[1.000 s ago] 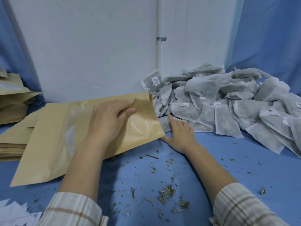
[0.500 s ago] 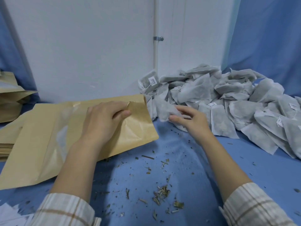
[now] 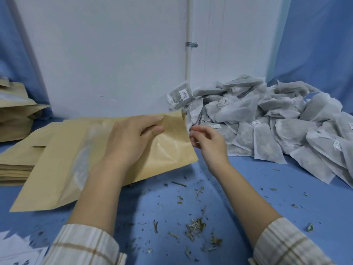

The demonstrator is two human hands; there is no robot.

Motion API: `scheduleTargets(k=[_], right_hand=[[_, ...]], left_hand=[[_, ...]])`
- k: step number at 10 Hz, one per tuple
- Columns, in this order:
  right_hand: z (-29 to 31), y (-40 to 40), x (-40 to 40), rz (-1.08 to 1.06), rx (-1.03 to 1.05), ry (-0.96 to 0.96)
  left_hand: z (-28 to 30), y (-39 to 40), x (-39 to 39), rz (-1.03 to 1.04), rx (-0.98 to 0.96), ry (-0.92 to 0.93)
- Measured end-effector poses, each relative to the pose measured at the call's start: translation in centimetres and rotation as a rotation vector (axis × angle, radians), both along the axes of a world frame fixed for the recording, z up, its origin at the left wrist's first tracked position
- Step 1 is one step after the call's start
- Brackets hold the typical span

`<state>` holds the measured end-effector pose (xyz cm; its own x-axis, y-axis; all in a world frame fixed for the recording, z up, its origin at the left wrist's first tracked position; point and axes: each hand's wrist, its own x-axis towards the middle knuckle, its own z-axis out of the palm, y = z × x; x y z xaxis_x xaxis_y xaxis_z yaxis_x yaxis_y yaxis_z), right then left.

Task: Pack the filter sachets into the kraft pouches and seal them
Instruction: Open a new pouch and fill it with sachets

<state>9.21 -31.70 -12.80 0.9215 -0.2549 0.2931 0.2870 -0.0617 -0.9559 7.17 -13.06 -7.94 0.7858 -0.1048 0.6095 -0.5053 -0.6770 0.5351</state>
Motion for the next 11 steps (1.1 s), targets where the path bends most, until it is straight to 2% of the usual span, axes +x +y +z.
scheduleTargets(k=[1,2,3,4,5,7,8,9,10,11], right_hand=[[-1.4,-0.1,1.4,-0.056,-0.382,0.138],[-2.0,1.1,2.9,0.05,-0.576,0.223],[-2.3,2.0,3.8,0.016,-0.754,0.242],[-2.8,2.1,3.0,-0.245,-0.48,0.149],[-2.0,1.1,2.1,-0.405,0.003,0.103],[0.1,-1.1,1.1,-0.308,0.383,0.012],[0.1,-1.8,1.0,-0.235,0.467,0.02],[0.3,-1.4,0.9,-0.072,0.294,-0.062],[1.4,0.6,0.9,0.056,0.023,0.013],[1.1,2.1,1.9,-0.098,0.035,0.17]], left_hand=[[0.1,1.3,0.0,0.095,-0.045,-0.065],[-0.1,1.8,0.1,0.122,-0.01,-0.069],[0.0,1.8,0.1,0.109,-0.015,-0.056],[-0.2,1.9,0.2,0.105,-0.019,-0.051],[-0.3,1.9,0.2,0.119,-0.011,-0.041],[-0.1,2.1,0.0,0.094,-0.004,-0.03],[-0.1,2.2,0.2,0.092,-0.007,-0.005],[-0.2,2.1,0.4,0.027,0.036,-0.026],[0.0,1.1,0.3,-0.071,0.095,-0.072],[0.2,-0.5,-0.1,-0.157,0.138,-0.087]])
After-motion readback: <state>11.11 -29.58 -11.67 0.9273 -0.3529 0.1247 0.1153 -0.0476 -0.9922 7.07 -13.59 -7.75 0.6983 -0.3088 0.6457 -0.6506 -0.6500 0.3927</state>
